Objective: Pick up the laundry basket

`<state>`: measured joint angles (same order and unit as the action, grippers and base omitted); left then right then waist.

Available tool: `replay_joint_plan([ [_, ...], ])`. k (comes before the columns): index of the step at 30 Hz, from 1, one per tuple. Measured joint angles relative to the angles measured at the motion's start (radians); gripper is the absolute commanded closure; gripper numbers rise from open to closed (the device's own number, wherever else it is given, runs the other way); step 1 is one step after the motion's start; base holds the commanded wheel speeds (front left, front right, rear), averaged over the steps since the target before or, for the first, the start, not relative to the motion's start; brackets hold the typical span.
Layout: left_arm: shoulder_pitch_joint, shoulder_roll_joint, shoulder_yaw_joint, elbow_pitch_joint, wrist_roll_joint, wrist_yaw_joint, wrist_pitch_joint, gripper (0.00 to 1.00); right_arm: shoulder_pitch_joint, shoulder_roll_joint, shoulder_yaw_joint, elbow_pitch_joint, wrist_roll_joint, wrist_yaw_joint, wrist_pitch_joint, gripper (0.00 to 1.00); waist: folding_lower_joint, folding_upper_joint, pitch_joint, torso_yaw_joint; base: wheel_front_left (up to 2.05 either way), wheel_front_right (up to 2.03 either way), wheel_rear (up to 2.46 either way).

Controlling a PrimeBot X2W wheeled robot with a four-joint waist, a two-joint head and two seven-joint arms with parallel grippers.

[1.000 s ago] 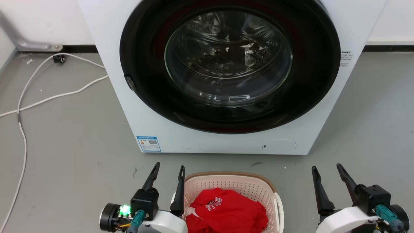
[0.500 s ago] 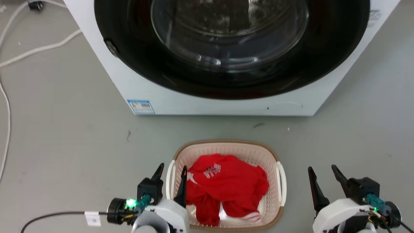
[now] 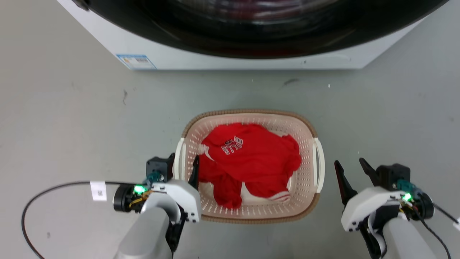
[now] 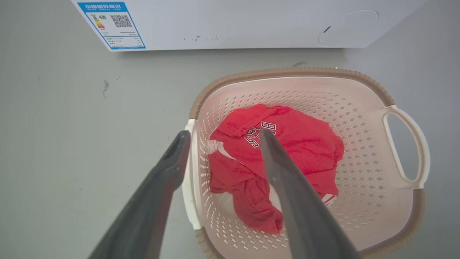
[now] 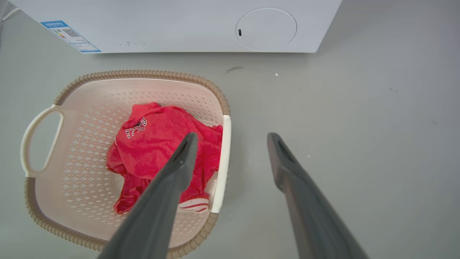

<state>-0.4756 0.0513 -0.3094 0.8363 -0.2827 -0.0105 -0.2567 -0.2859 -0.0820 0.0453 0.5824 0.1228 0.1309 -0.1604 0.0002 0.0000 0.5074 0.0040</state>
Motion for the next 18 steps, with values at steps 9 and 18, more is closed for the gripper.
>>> replay_joint_plan([
  [9,-0.17,0.022,0.02,0.186,-0.039,-0.049,0.035,0.0,-0.189,-0.019,0.085,0.215,0.065,0.0,0.021,0.0,0.0,0.0,0.153,-0.019,0.0,0.0,0.0],
  [18,-0.297,0.046,0.022,0.322,-0.056,-0.066,0.076,0.0,-0.368,-0.007,0.191,0.416,0.14,0.0,0.055,0.0,0.0,0.0,0.244,-0.037,0.0,0.0,0.0],
])
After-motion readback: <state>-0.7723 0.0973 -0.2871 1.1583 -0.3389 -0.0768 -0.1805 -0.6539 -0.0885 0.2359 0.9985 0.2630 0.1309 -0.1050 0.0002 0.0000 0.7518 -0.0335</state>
